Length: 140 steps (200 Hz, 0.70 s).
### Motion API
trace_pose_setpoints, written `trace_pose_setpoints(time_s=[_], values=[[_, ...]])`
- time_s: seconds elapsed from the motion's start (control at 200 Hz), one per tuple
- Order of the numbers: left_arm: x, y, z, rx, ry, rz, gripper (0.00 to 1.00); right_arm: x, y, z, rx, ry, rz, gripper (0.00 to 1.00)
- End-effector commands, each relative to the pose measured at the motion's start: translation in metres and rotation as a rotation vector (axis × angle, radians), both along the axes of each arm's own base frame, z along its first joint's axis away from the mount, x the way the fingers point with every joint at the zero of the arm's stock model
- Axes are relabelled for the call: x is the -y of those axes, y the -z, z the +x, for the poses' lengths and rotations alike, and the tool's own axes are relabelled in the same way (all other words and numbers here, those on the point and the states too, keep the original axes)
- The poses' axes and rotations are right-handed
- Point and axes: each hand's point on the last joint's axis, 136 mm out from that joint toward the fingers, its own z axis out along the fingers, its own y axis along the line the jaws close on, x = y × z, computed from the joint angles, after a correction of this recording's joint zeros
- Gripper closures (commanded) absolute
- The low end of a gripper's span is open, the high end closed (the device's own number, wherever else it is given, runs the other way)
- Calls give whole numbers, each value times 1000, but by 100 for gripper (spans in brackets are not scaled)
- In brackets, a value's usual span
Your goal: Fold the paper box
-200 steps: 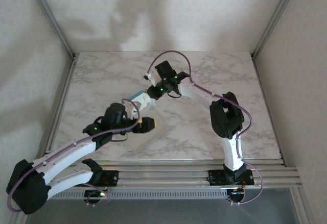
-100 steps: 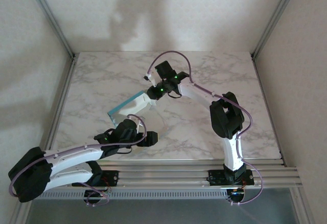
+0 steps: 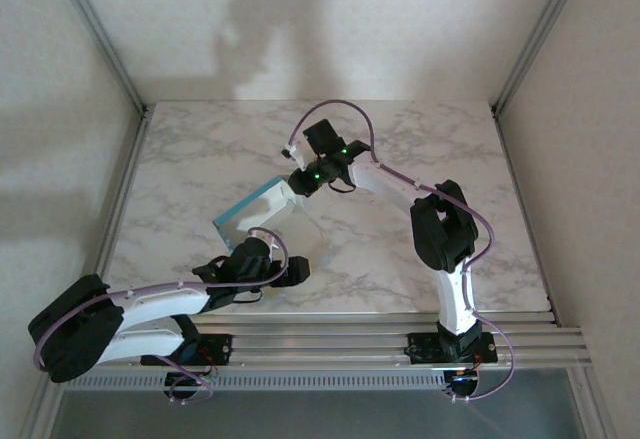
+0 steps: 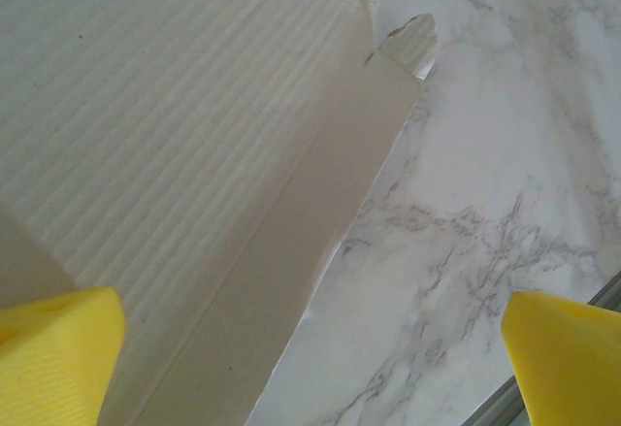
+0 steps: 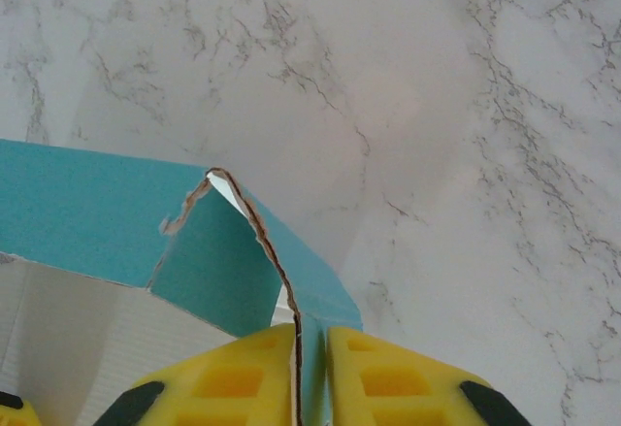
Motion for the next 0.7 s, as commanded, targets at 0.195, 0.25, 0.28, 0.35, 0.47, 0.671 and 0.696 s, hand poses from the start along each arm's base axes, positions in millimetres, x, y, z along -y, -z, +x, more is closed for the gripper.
trace_pose_setpoints(time_s=[0.195,0.25,0.28,0.35,0.47,0.671,0.696], values=[[15,12,4,-44,-46,-38,1,7,-14,-6,34,18,-7,90],[17,13,5,-45,-51,-43,1,10,-13,-7,36,25,-16,91],[19,11,6,-43,-53,-51,1,11,-12,-7,37,31,-18,91],[23,8,8,-40,-60,-74,1,14,-9,-9,39,47,-17,91],[30,3,10,-33,-63,-105,1,20,-2,-12,40,71,-6,91],[27,-20,16,35,-91,-142,1,27,13,-17,59,93,-16,92],[27,-25,17,47,-92,-154,1,27,14,-17,62,94,-18,92]])
